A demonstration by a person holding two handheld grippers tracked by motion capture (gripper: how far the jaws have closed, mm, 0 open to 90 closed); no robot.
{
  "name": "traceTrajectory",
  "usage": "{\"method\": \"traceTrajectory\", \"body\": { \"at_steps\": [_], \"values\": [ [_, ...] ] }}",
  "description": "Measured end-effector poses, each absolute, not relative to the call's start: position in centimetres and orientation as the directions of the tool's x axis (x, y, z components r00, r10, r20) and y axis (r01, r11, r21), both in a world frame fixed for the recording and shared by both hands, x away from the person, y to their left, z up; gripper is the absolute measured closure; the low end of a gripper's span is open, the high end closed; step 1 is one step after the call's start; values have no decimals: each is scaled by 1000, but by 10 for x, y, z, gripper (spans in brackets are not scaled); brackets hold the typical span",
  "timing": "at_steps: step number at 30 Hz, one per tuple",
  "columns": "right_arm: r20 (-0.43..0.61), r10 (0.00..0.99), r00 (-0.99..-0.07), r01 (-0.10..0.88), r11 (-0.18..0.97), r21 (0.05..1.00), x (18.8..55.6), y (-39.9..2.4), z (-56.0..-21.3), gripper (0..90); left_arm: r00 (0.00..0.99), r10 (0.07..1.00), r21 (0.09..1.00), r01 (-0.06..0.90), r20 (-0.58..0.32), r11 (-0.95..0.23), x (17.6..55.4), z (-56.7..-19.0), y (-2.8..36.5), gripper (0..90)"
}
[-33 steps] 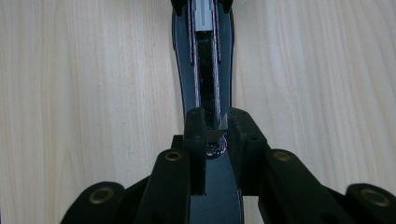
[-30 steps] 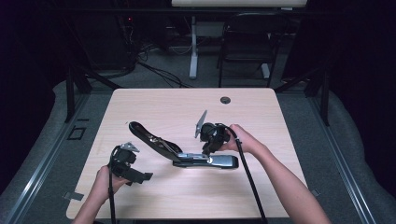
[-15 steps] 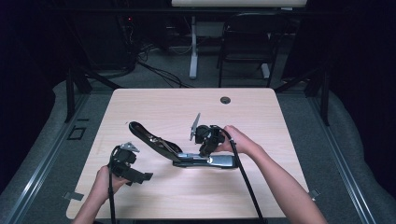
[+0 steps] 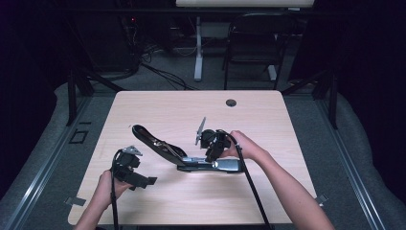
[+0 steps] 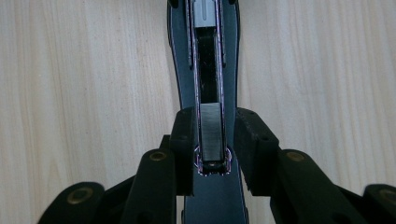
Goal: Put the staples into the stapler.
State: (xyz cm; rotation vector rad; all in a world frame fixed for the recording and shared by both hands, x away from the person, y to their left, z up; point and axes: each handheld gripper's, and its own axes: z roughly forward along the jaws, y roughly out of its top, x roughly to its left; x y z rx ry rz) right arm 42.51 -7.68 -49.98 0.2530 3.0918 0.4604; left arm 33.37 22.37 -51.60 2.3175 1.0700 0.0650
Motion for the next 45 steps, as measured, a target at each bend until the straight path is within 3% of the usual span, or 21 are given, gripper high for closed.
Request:
{"method": "traceTrajectory", "body": {
  "at_steps": [7, 15, 21, 28, 37, 45],
  "values": [
    [13, 217, -976, 209, 922, 326, 422, -86, -496, 579, 673, 716, 530, 682, -184, -504, 334, -514, 225, 0],
    [49, 323, -945, 311, 847, 431, 412, -102, -494, 291, 660, 738, 564, 666, -139, -489, 332, -509, 226, 0],
    [56, 393, -918, 367, 786, 498, 402, -121, -495, 153, 639, 757, 569, 677, -138, -467, 334, -508, 228, 0],
    [59, 492, -869, 448, 728, 519, 395, -138, -491, 130, 611, 778, 575, 691, -144, -437, 336, -507, 232, 0],
    [32, 548, -836, 472, 689, 550, 382, -148, -477, 124, 589, 793, 585, 701, -155, -407, 338, -508, 238, 0],
    [31, 577, -816, 486, 656, 577, 372, -158, -468, 112, 509, 834, 593, 746, -214, -303, 349, -514, 257, 0]
  ]
}}
